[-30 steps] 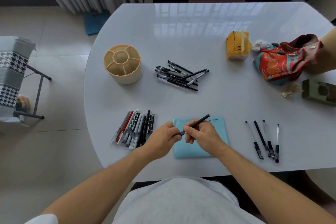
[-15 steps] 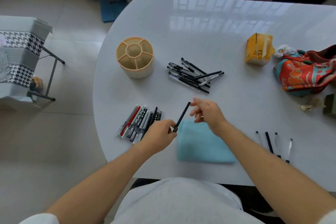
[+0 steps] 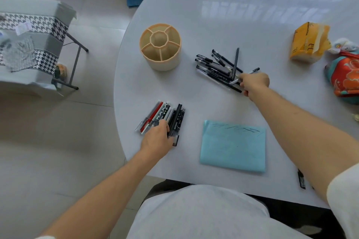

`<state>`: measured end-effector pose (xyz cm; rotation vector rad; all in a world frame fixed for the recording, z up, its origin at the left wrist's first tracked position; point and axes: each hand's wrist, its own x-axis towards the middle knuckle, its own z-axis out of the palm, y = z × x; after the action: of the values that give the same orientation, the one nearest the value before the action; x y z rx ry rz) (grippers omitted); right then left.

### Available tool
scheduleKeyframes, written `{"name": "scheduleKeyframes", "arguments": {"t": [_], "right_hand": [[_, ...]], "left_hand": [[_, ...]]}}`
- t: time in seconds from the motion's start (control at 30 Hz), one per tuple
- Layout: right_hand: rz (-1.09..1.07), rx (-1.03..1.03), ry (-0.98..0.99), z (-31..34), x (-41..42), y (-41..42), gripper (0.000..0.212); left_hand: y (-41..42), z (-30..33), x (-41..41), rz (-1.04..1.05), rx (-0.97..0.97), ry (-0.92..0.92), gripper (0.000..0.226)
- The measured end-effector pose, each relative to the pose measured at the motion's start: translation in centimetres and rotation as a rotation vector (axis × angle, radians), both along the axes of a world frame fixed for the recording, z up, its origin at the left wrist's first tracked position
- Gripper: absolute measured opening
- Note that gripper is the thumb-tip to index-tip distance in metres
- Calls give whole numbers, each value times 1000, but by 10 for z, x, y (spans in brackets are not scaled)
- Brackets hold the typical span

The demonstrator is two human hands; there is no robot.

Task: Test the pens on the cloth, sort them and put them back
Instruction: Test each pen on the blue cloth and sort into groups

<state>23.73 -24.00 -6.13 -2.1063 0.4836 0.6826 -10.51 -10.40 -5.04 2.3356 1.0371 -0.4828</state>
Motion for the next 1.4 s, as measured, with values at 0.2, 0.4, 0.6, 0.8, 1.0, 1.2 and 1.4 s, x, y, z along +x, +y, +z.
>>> {"name": "scheduleKeyframes", "arguments": {"t": [0.2,0.4,0.6,0.8,1.0,1.2,1.4], "right_hand": [[-100,258,20,19,-38,-27,12],[154,515,54,38,-149,-80,2],[130,610,101,43,-216,-115,13],[-265,467,-51,32,-221,-125,15],[-137,386,-142,17,-186,-137,16],[109,338,-188,9,-202,-90,14],[388,143,-324,-4,-206,-74,4]], "left_hand": [[-7,8,7,-22,39,-64,31],[-41,24,36,-224,-278,-298,33],[-69,28,54,-546,-477,-190,23],[-70,15,52,-692,-164,-236,29],[-40,-2,34,-682,-77,-326,27],[-53,-7,41,-824,-118,-376,29],[-53,-6,39,-795,-125,-396,30]]}}
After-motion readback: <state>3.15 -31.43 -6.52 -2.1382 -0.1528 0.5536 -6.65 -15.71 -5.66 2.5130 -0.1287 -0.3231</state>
